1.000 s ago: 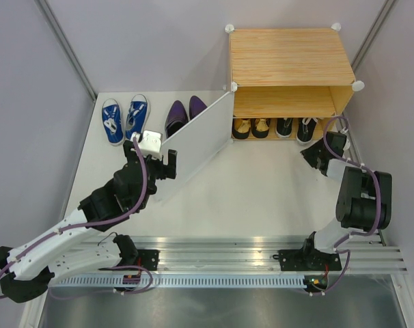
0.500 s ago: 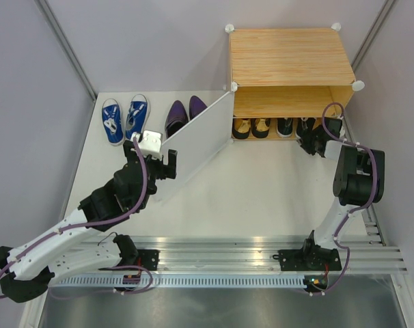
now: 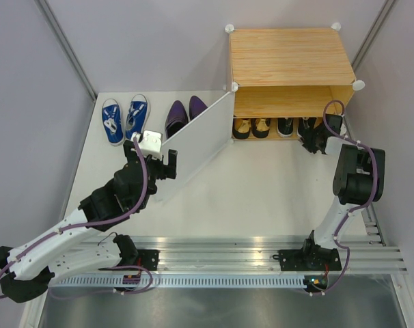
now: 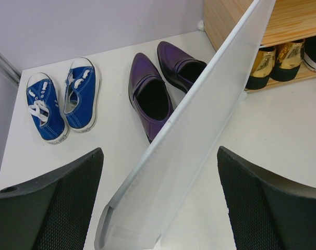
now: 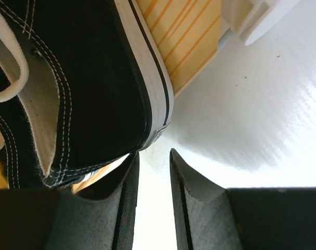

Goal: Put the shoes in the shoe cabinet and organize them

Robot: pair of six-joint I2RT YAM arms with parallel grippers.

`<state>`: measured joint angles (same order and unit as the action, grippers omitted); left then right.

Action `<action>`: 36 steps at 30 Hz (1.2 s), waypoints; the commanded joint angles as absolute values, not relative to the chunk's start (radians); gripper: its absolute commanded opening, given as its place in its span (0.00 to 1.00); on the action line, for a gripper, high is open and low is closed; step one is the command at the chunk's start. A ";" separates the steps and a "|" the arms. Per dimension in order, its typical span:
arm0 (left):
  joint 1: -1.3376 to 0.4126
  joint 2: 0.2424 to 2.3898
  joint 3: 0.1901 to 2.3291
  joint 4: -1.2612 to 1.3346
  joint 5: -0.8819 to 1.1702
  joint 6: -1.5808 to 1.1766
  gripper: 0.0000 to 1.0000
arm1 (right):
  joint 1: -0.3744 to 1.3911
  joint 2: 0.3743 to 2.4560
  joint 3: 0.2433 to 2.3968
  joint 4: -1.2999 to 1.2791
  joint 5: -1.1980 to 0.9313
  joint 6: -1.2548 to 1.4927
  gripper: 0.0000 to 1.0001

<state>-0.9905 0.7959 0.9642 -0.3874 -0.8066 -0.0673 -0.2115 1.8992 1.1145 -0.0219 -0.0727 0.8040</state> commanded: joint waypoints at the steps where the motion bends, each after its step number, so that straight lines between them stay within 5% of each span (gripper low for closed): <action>1: -0.992 0.795 0.963 -0.371 -0.815 -0.052 0.92 | -0.247 1.905 1.230 0.080 0.017 0.776 0.34; 36: -0.992 0.830 0.962 -0.371 -0.805 -0.046 0.93 | -0.249 1.868 1.216 0.242 -0.017 0.500 0.31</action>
<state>-0.9905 0.8265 0.9627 -0.3874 -0.8062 -0.0673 -0.2531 1.9060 1.1389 -0.0296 -0.0113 0.6018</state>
